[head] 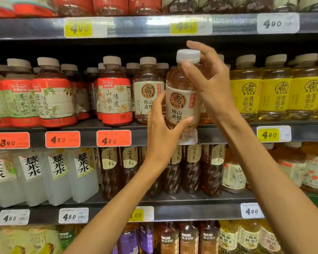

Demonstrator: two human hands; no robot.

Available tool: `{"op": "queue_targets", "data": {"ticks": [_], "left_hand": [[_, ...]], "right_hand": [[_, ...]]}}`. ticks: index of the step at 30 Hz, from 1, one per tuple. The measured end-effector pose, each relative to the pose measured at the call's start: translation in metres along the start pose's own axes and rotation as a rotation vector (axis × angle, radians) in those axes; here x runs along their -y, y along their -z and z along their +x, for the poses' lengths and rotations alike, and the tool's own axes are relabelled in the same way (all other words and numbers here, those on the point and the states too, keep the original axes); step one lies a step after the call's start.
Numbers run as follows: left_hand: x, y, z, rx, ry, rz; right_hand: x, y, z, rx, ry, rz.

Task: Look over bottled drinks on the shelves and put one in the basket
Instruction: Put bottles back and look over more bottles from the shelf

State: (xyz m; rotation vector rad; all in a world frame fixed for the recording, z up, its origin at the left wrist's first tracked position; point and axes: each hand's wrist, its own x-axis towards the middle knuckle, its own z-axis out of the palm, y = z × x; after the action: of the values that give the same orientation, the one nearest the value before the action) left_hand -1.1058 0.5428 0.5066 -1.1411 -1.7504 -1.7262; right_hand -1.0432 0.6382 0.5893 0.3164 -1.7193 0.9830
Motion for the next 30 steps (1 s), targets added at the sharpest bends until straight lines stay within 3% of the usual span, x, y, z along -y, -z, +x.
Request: {"op": "queue_targets", "data": {"ticks": [12,24,30], "left_hand": [[-0.002,-0.014,0.011,-0.086,0.018,0.182],[0.007,-0.032,0.019,-0.224,-0.056,0.492],[0.013,-0.032,0.011,-0.199,-0.093,0.581]], "right_hand": [[-0.021,-0.007,0.012,-0.179,0.005,-0.217],[-0.034,0.018,0.002,0.001,0.169,-0.592],[-0.039,0.011,-0.003,-0.020,0.190,-0.767]]}}
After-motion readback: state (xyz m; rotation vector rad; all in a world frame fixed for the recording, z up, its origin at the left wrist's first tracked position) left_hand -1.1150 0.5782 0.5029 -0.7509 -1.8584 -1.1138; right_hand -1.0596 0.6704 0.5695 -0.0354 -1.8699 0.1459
